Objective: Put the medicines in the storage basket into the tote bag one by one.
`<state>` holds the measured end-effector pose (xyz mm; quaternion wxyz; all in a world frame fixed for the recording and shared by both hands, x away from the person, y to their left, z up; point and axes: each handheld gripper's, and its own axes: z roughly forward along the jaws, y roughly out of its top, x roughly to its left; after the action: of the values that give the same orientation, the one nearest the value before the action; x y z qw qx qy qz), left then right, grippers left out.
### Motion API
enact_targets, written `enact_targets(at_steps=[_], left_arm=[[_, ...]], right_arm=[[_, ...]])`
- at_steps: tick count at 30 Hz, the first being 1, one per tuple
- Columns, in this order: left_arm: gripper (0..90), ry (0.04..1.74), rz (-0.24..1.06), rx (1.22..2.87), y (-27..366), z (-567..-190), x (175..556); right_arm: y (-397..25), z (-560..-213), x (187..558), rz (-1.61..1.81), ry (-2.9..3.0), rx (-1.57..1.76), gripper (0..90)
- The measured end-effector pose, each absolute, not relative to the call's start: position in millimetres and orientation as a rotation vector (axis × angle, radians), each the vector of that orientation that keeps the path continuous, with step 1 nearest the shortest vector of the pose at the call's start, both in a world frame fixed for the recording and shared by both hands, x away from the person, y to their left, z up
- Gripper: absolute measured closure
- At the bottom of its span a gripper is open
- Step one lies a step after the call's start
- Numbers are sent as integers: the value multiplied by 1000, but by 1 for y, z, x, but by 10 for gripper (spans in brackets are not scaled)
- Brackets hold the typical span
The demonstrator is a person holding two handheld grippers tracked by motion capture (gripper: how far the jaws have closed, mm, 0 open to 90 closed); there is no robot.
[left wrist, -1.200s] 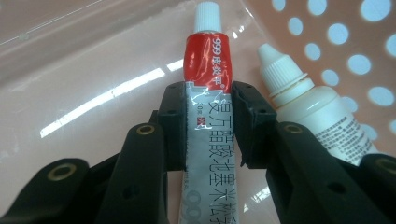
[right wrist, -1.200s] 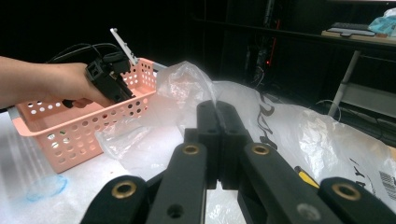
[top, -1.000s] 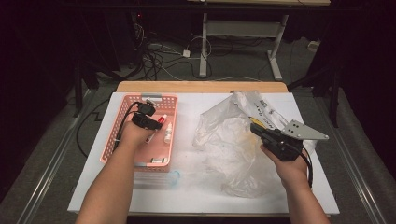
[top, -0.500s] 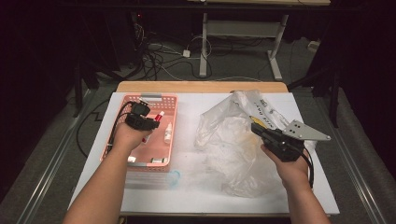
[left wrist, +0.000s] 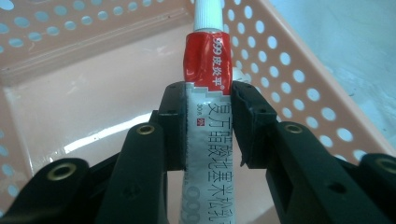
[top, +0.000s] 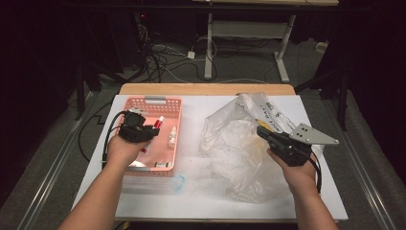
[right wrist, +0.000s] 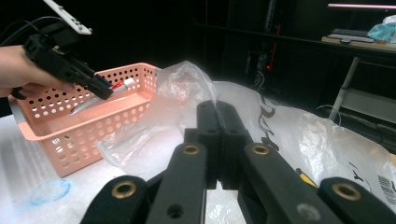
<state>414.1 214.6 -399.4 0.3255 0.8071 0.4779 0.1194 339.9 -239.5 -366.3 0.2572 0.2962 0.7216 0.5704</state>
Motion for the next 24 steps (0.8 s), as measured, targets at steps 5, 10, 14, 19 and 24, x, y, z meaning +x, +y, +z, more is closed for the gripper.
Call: enact_targets(at_steps=[5, 10, 14, 19, 24], left_arm=[[662, 1224, 346, 2103, 215, -400, 398], [662, 1193, 379, 2078, 218, -402, 386], [662, 1169, 394, 2065, 218, -401, 378], [662, 1146, 410, 2061, 214, -404, 366], [662, 1121, 413, 2029, 212, -407, 356]], right_arm=[[-239, -367, 340, 1542, 1965, 799, 900], [-238, -368, 339, 1543, 1969, 796, 900], [-238, -369, 339, 1542, 1974, 798, 900], [-237, -370, 339, 1537, 1974, 801, 900], [-237, -371, 339, 1530, 1978, 803, 900]])
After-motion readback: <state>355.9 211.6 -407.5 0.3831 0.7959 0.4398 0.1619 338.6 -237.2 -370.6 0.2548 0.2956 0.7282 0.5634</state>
